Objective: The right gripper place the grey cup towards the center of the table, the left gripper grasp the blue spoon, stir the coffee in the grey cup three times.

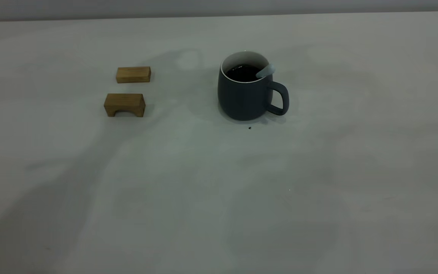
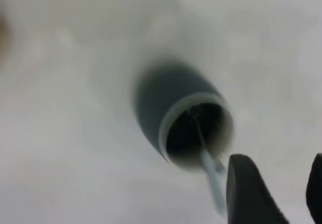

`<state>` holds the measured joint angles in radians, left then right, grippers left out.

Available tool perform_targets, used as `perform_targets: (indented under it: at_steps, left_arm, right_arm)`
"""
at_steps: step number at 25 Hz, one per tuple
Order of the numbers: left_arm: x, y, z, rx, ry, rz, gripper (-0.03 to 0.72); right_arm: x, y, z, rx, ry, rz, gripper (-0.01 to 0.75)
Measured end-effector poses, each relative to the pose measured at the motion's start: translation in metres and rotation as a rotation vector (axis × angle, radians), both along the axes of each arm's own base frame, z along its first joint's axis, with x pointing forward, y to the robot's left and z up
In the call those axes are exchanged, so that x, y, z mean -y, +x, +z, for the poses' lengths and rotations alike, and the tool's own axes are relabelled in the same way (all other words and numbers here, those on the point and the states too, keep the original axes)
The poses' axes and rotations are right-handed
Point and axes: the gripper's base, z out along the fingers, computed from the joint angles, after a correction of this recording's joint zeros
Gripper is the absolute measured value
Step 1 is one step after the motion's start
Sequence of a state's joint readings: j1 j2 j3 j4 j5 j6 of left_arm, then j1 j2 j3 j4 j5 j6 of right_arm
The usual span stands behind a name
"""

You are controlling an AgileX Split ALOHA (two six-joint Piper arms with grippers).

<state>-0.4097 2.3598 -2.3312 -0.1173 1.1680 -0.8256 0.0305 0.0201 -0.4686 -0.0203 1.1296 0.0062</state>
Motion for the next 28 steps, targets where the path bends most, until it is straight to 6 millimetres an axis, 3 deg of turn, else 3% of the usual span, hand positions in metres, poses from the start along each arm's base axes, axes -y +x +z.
perform_targets:
  at_steps: [5, 7, 12, 20, 28]
  left_arm:
    - [-0.014, -0.016, 0.06, 0.258, 0.224, -0.551, 0.363]
    - [-0.014, -0.027, 0.076, 0.302, 0.237, -0.67, 0.363]
    - [-0.035, -0.062, 0.103, 0.29, 0.307, -0.648, 0.363]
    - [-0.087, -0.144, 0.122, 0.218, 0.435, -0.559, 0.363]
    - [-0.122, -0.224, 0.103, 0.125, 0.415, -0.5, 0.363]
  right_arm:
    - [0.0, 0.0, 0.0, 0.0, 0.0, 0.0, 0.591]
    - [0.0, 0.0, 0.0, 0.0, 0.0, 0.0, 0.591]
    - [0.0, 0.0, 0.0, 0.0, 0.0, 0.0, 0.591]
    - [0.0, 0.0, 0.0, 0.0, 0.0, 0.0, 0.591]
    - [0.0, 0.0, 0.0, 0.0, 0.0, 0.0, 0.591]
